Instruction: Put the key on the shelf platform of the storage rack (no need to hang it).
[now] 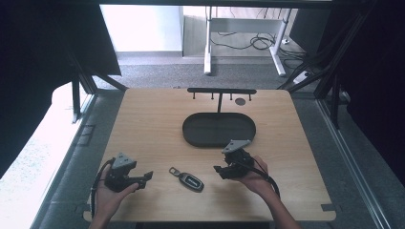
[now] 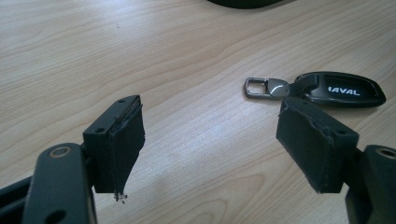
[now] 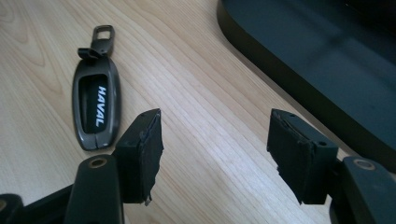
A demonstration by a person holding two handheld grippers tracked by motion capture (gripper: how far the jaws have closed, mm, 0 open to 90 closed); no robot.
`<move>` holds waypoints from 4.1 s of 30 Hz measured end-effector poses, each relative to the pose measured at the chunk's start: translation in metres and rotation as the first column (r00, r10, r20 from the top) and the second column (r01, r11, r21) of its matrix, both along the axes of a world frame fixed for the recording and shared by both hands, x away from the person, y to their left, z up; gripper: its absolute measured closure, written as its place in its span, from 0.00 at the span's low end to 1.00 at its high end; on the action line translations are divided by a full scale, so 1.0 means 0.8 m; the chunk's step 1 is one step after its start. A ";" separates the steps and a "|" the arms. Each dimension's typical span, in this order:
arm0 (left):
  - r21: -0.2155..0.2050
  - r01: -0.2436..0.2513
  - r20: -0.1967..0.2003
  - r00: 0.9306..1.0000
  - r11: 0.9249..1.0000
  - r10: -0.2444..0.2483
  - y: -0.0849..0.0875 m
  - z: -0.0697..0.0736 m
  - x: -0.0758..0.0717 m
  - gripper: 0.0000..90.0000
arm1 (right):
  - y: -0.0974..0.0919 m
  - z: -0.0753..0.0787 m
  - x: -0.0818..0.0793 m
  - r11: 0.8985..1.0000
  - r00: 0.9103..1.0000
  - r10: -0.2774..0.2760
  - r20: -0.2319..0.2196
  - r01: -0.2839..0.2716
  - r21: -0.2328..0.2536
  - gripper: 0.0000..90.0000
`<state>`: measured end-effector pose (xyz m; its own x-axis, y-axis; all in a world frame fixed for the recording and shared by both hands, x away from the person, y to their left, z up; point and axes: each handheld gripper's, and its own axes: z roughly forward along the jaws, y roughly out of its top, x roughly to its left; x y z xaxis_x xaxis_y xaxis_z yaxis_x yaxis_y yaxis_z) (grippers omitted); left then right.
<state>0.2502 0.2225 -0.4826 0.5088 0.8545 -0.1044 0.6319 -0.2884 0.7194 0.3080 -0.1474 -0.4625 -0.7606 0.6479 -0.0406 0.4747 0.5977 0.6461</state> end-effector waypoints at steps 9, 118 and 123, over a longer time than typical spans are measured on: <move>0.001 0.002 -0.002 1.000 1.000 -0.002 0.000 0.000 0.000 0.26 | 0.024 0.003 0.001 0.999 0.999 0.040 -0.009 -0.040 -0.009 0.40; 0.003 0.005 -0.014 1.000 1.000 -0.005 0.000 -0.002 0.002 0.26 | 0.149 -0.065 -0.009 0.948 0.951 0.233 -0.205 -0.269 -0.169 0.42; 0.000 0.005 -0.011 1.000 1.000 -0.005 0.001 -0.001 0.001 0.26 | 0.145 -0.062 -0.006 0.950 0.952 0.226 -0.206 -0.262 -0.169 0.53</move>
